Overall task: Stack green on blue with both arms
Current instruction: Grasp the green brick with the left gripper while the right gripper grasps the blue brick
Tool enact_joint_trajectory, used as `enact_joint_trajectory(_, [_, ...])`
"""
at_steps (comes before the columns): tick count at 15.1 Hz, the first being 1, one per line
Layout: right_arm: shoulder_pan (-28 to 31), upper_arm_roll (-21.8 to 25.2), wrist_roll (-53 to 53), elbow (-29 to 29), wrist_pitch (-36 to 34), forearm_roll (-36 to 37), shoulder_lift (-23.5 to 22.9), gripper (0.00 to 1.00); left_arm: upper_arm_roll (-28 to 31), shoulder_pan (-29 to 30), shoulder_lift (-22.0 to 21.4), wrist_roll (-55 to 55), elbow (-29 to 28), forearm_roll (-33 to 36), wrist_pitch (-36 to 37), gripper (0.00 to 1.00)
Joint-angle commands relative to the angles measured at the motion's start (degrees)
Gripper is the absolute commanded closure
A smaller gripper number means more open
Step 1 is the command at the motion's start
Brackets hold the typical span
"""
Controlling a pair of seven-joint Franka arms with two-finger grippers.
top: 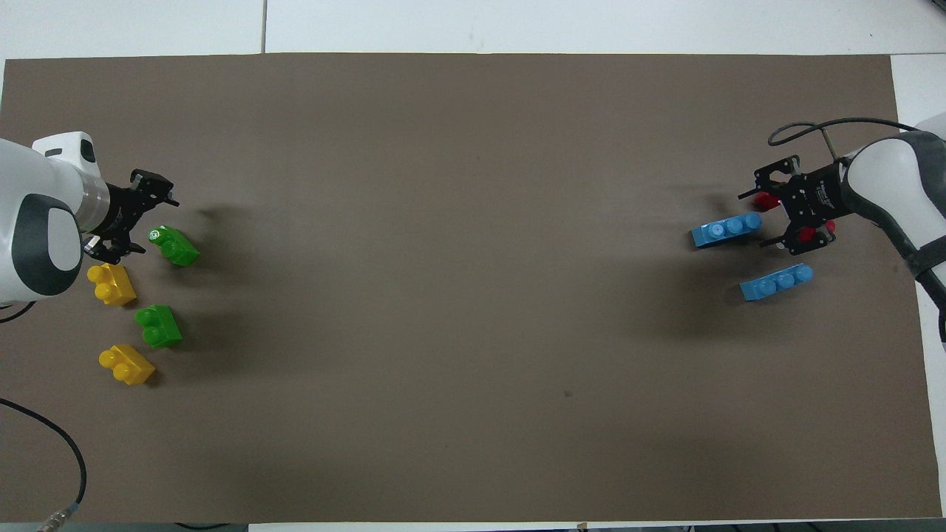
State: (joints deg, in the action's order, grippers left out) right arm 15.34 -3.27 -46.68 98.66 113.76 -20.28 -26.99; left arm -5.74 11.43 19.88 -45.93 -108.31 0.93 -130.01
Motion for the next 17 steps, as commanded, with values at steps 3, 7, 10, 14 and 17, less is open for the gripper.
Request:
enact_joint_trajectory(3, [0.22, -0.25, 1.77, 2.23, 2.51, -2.39, 0.36, 0.07, 0.11, 0.17, 1.21, 0.75, -0.50, 1.00, -2.78, 0.01])
enact_joint_trajectory(7, [0.13, -0.33, 1.77, 3.90, 4.71, -2.66, 0.62, 0.11, 0.11, 0.26, 1.66, 0.75, -0.85, 1.00, -2.96, 0.02])
enact_joint_trajectory(10, [0.13, -0.51, 1.68, 4.26, 4.98, -2.83, 0.71, 0.23, 0.11, 0.34, 1.66, 0.75, -0.94, 1.00, -2.61, 0.03])
enact_joint_trajectory(14, [0.04, -0.51, 1.68, 4.26, 5.06, -5.03, 0.80, 0.75, 0.11, 0.78, 1.66, 0.66, -0.76, 1.00, -1.38, 0.04])
enact_joint_trajectory(17, [-1.01, -0.51, 1.68, 4.35, 5.77, -5.03, 0.80, 1.00, 0.11, 0.70, 1.66, 0.66, -0.67, 1.00, -1.29, 0.07])
